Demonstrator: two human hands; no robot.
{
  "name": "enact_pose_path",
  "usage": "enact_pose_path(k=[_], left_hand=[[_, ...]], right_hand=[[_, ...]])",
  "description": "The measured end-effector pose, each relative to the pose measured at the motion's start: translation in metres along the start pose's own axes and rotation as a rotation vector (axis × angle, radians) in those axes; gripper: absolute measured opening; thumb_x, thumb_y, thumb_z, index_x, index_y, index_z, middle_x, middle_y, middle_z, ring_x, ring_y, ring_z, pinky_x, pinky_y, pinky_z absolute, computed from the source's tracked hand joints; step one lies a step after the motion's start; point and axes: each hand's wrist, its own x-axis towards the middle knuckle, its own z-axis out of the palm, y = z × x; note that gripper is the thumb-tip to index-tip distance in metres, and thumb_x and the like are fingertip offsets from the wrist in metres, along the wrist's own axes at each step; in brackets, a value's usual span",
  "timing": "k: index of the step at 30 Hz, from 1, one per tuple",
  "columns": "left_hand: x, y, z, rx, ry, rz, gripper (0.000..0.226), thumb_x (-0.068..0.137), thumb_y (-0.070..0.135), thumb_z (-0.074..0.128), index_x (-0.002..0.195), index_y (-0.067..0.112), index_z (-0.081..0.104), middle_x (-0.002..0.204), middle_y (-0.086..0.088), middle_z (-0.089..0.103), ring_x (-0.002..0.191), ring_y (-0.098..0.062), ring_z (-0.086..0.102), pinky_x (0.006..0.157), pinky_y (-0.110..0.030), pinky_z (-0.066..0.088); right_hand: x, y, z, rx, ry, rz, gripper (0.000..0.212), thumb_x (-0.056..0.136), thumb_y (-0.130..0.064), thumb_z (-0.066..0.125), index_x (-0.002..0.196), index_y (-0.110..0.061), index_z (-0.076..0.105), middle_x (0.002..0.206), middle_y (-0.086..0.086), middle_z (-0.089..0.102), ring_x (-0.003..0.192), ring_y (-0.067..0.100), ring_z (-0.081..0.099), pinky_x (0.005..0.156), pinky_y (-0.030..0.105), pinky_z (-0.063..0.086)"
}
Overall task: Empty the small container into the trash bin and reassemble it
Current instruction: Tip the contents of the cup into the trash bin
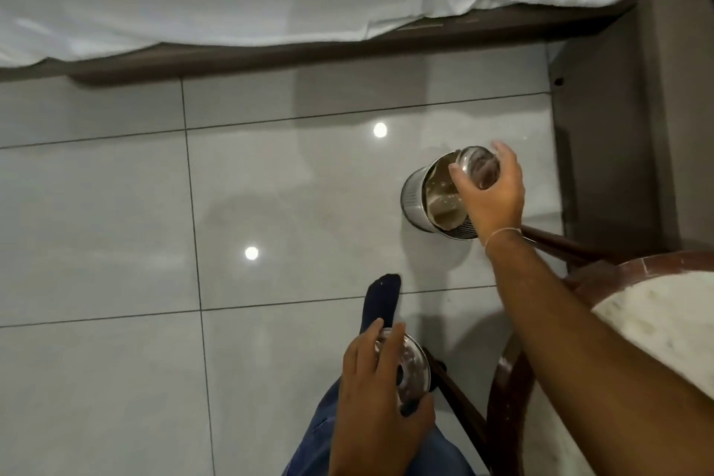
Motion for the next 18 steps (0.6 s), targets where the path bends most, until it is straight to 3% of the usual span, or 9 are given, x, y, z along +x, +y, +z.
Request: enact_pose_path(k=[3, 6, 7, 10, 11, 13, 16, 18], left_hand=[[-0.001, -0.003, 0.001, -0.045, -0.127, -0.05, 0.097, 0.076, 0.047, 0.084, 0.152, 0.039, 0.024, 0.164, 0.0, 0.03, 0.149, -0.022, 0.029, 0.12, -0.034, 0.028], [-0.007, -0.007, 0.004, -0.037, -0.137, -0.043, 0.1, 0.074, 0.045, 0.085, 0.149, 0.043, 0.019, 0.165, 0.002, 0.027, 0.15, -0.023, 0.027, 0.119, -0.03, 0.022], [-0.006, -0.007, 0.003, -0.049, -0.125, -0.041, 0.101, 0.072, 0.043, 0.087, 0.149, 0.041, 0.023, 0.164, -0.001, 0.032, 0.149, -0.026, 0.032, 0.117, -0.031, 0.024], [-0.002, -0.007, 0.002, -0.048, -0.138, -0.07, 0.1, 0.071, 0.042, 0.087, 0.148, 0.041, 0.023, 0.162, -0.005, 0.037, 0.147, -0.029, 0.036, 0.116, -0.034, 0.024], [-0.002, -0.009, 0.002, -0.058, -0.146, -0.079, 0.1, 0.071, 0.042, 0.087, 0.147, 0.04, 0.023, 0.161, -0.007, 0.039, 0.146, -0.03, 0.037, 0.117, -0.036, 0.026], [-0.001, -0.014, 0.001, -0.084, -0.125, -0.096, 0.101, 0.073, 0.041, 0.088, 0.147, 0.041, 0.02, 0.161, -0.007, 0.039, 0.146, -0.03, 0.036, 0.119, -0.039, 0.028], [-0.005, -0.018, 0.0, -0.048, -0.134, -0.086, 0.102, 0.08, 0.048, 0.081, 0.147, 0.056, 0.005, 0.167, 0.008, 0.022, 0.152, -0.016, 0.02, 0.118, -0.025, 0.018], [-0.006, -0.02, 0.0, -0.045, -0.156, -0.081, 0.1, 0.082, 0.05, 0.079, 0.145, 0.06, 0.003, 0.167, 0.01, 0.02, 0.152, -0.013, 0.017, 0.118, -0.023, 0.018]], right_hand=[[0.005, -0.005, 0.002, -0.063, -0.066, -0.055, 0.084, 0.079, -0.056, 0.086, 0.152, -0.034, 0.052, 0.15, -0.004, 0.059, 0.135, 0.015, 0.055, 0.111, 0.029, 0.044], [0.003, -0.006, 0.0, -0.133, -0.035, -0.124, 0.081, 0.08, -0.051, 0.087, 0.151, -0.035, 0.051, 0.148, -0.004, 0.06, 0.127, 0.008, 0.053, 0.104, 0.015, 0.04], [0.0, -0.006, 0.002, -0.142, -0.036, -0.132, 0.081, 0.081, -0.048, 0.088, 0.152, -0.034, 0.051, 0.148, -0.002, 0.06, 0.126, 0.01, 0.054, 0.104, 0.016, 0.043], [-0.009, -0.003, 0.008, -0.18, -0.022, -0.133, 0.084, 0.081, -0.035, 0.093, 0.154, -0.021, 0.055, 0.149, 0.009, 0.061, 0.133, 0.026, 0.059, 0.115, 0.041, 0.052], [-0.012, -0.001, 0.008, -0.189, 0.015, -0.152, 0.082, 0.081, -0.034, 0.093, 0.153, -0.018, 0.056, 0.148, 0.011, 0.062, 0.134, 0.028, 0.06, 0.116, 0.044, 0.053], [-0.016, 0.003, 0.011, -0.195, 0.041, -0.164, 0.081, 0.08, -0.035, 0.093, 0.151, -0.018, 0.056, 0.146, 0.01, 0.062, 0.132, 0.028, 0.061, 0.115, 0.043, 0.054], [-0.021, 0.002, 0.012, -0.185, 0.018, -0.099, 0.083, 0.08, -0.036, 0.092, 0.152, -0.019, 0.056, 0.148, 0.01, 0.063, 0.135, 0.029, 0.06, 0.116, 0.049, 0.054], [-0.023, 0.004, 0.011, -0.188, 0.088, -0.183, 0.078, 0.081, -0.04, 0.089, 0.149, -0.02, 0.058, 0.146, 0.009, 0.062, 0.132, 0.028, 0.061, 0.112, 0.043, 0.056]])
